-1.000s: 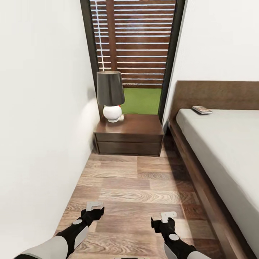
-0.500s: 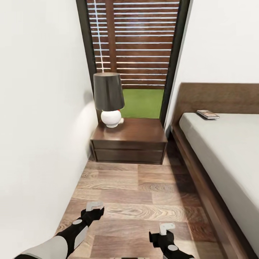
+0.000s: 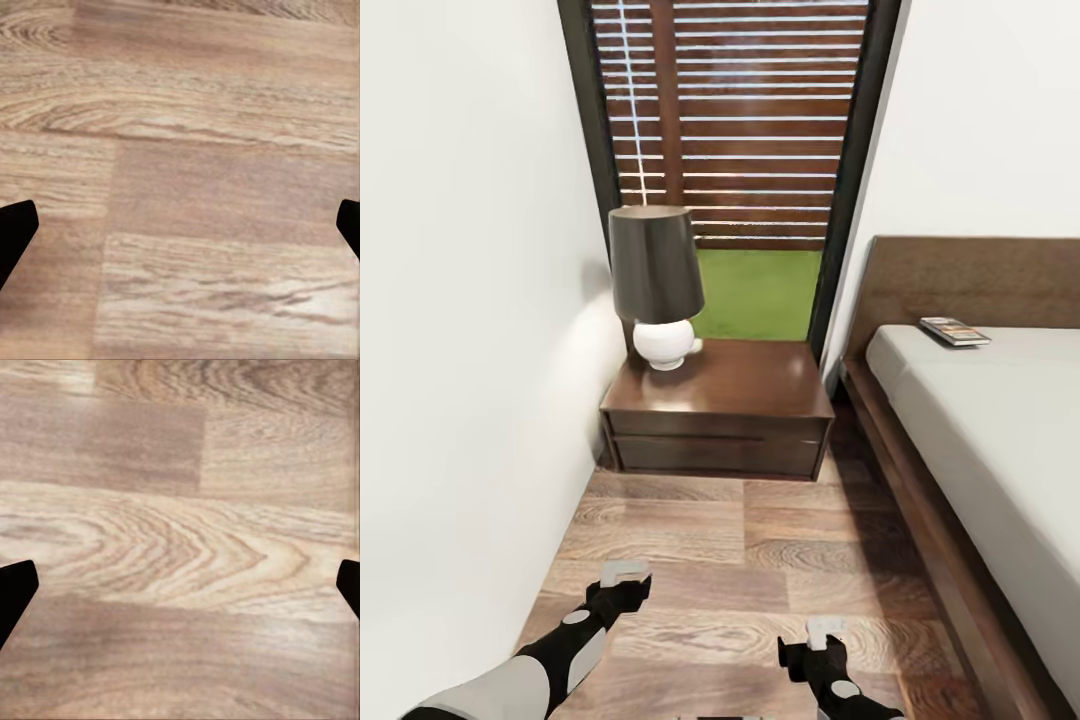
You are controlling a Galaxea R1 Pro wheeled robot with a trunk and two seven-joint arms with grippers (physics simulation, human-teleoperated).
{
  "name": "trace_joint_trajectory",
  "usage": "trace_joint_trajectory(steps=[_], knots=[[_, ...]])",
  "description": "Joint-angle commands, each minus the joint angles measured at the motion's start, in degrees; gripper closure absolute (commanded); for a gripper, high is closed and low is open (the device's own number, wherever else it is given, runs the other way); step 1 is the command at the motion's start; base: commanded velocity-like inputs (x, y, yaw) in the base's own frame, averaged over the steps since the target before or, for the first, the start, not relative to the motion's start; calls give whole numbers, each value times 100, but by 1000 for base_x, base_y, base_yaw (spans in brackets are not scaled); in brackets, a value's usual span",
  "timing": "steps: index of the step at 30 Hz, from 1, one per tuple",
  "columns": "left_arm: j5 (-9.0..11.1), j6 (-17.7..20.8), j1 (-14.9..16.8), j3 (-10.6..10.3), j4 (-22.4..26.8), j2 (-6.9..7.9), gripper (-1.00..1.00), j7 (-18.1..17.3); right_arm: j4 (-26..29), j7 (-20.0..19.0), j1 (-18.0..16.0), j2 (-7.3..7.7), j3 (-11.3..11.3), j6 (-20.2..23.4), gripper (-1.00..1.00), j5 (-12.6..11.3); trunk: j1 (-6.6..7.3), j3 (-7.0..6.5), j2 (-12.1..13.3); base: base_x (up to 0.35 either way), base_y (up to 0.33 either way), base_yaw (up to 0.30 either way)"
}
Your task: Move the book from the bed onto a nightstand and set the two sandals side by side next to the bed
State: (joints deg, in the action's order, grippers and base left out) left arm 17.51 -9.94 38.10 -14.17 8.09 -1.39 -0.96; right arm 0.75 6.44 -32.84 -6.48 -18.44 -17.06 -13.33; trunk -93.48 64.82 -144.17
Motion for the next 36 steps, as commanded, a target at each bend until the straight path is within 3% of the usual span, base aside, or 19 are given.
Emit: trace_joint_trajectory(steps=[1,12,20,26,33,36], knots=[[60,-25,3,-42,-10,1,-100,-10,-3,20,-3,-2,-49,-16,-100,-46,-2,5,-2,263,-131,0],[77,-39,5,-32,-5,-12,-100,-14,15,29,-3,-27,-70,-17,-100,-41,-2,5,-2,294,-76,-132],[126,-46,5,-1,28,17,-100,9,64,32,-3,-24,-61,-17,-100,-38,-2,5,-2,71,-1,-18],[129,-45,5,6,37,25,-100,29,110,24,-3,-8,-74,-17,-100,-30,14,-128,6,5,0,-1],[130,-35,5,9,320,41,-100,3,772,58,-3,9,-103,34,-100,20,32,-283,16,0,0,0],[113,13,5,10,715,42,-100,16,1275,59,-3,99,-107,91,-100,25,40,-350,20,0,0,0]])
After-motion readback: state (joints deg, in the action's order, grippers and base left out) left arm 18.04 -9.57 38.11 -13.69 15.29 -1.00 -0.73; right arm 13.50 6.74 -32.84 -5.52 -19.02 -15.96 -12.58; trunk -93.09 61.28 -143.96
